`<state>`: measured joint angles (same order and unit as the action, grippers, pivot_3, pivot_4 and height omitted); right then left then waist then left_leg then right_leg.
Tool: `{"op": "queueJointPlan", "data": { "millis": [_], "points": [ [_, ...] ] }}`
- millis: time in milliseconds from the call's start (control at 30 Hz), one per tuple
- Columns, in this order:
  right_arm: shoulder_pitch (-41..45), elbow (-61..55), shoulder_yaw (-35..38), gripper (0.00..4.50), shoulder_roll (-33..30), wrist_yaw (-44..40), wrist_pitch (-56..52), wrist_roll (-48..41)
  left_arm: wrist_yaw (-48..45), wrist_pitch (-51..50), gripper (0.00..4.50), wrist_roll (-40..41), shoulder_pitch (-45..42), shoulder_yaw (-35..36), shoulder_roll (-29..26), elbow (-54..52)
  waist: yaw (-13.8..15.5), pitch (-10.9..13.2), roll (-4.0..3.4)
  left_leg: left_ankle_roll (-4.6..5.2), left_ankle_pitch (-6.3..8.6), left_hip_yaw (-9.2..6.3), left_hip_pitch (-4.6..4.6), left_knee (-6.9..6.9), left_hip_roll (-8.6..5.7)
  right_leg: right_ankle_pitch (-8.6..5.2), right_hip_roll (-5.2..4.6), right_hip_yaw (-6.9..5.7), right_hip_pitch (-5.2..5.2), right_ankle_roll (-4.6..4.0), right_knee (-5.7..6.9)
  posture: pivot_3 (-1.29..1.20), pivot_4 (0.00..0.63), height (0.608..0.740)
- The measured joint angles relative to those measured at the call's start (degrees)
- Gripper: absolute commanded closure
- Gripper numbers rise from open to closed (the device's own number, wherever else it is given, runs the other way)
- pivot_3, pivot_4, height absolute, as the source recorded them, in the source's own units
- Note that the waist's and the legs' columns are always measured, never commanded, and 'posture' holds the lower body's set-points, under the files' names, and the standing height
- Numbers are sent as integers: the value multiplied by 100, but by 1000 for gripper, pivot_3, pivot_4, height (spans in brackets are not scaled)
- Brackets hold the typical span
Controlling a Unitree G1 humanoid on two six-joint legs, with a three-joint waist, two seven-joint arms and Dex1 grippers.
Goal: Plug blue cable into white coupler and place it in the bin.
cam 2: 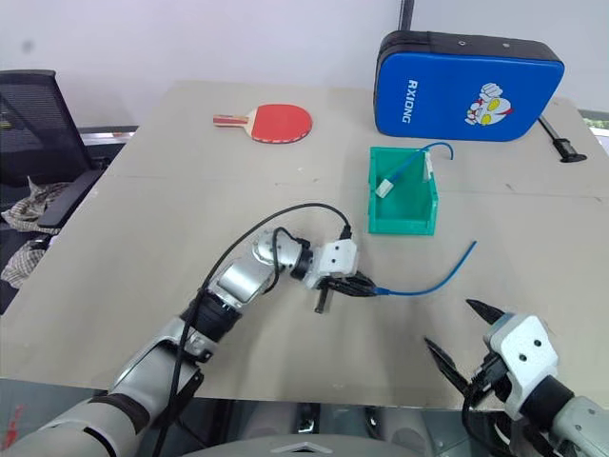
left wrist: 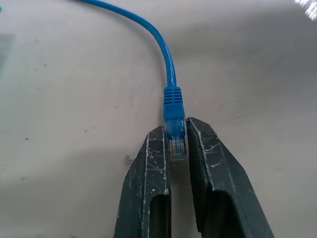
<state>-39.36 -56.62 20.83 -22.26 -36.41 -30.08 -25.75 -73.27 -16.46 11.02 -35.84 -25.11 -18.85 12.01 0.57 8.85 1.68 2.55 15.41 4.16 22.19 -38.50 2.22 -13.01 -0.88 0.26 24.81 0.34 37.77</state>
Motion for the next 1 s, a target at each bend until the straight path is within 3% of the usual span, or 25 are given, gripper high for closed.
{"op": "queueJointPlan", "data": {
  "millis": [200, 333, 467, 500, 533, 767, 1000],
  "points": [
    [840, -85, -405, 0, 170, 845, -793, -2228, -115, -3533, 4457, 2633, -243, 1566, -551, -1346, -43, -2, -5, 0, 0, -5, -6, -2, -6, 0, -5, -6, -7, 2, 1, 0, 150, 729],
    [1744, 11, -632, 0, 36, 1461, -1006, -3224, 112, -4516, 4457, 3344, -221, 1852, -600, -1521, -83, 1, -1, 0, -1, -5, -3, -10, -11, 2, -5, -6, -8, 5, 0, 0, 150, 729],
    [2799, 415, -931, 0, -83, 2202, -1090, -4366, 369, -4952, 4457, 3754, -177, 2038, -648, -1787, -116, 2, 2, 0, -1, -5, -2, -9, -11, 6, -5, -2, -8, 11, 3, 0, 150, 729],
    [2980, 475, -994, 567, -149, 2351, -1092, -4615, 439, -5017, 4500, 3845, -162, 2060, -641, -1839, -112, 1, 2, 0, -1, -7, -3, -9, -12, 8, -4, -3, -8, 13, 4, 0, 150, 729],
    [3129, 536, -1047, 810, -213, 2486, -1093, -4816, 507, -5072, 4500, 3916, -151, 2081, -633, -1872, -110, 1, 2, 0, -1, -9, -1, -8, -12, 9, -3, -4, -8, 14, 4, 0, 150, 729],
    [3595, 816, -1358, 810, -628, 3064, -1087, -5593, 850, -5183, 4500, 4255, -46, 2197, -605, -2096, -117, 2, 2, 0, -1, -8, 8, -6, -12, 11, -5, -3, -5, 18, -4, 0, 150, 729],
    [3605, 820, -1438, 4219, -898, 3190, -974, -5972, 875, -5058, 4500, 4279, 109, 2191, -672, -2207, -115, 1, 2, 0, -1, -7, 6, -7, -12, 10, -5, -2, -6, 17, -3, 0, 150, 729]
  ]
}}
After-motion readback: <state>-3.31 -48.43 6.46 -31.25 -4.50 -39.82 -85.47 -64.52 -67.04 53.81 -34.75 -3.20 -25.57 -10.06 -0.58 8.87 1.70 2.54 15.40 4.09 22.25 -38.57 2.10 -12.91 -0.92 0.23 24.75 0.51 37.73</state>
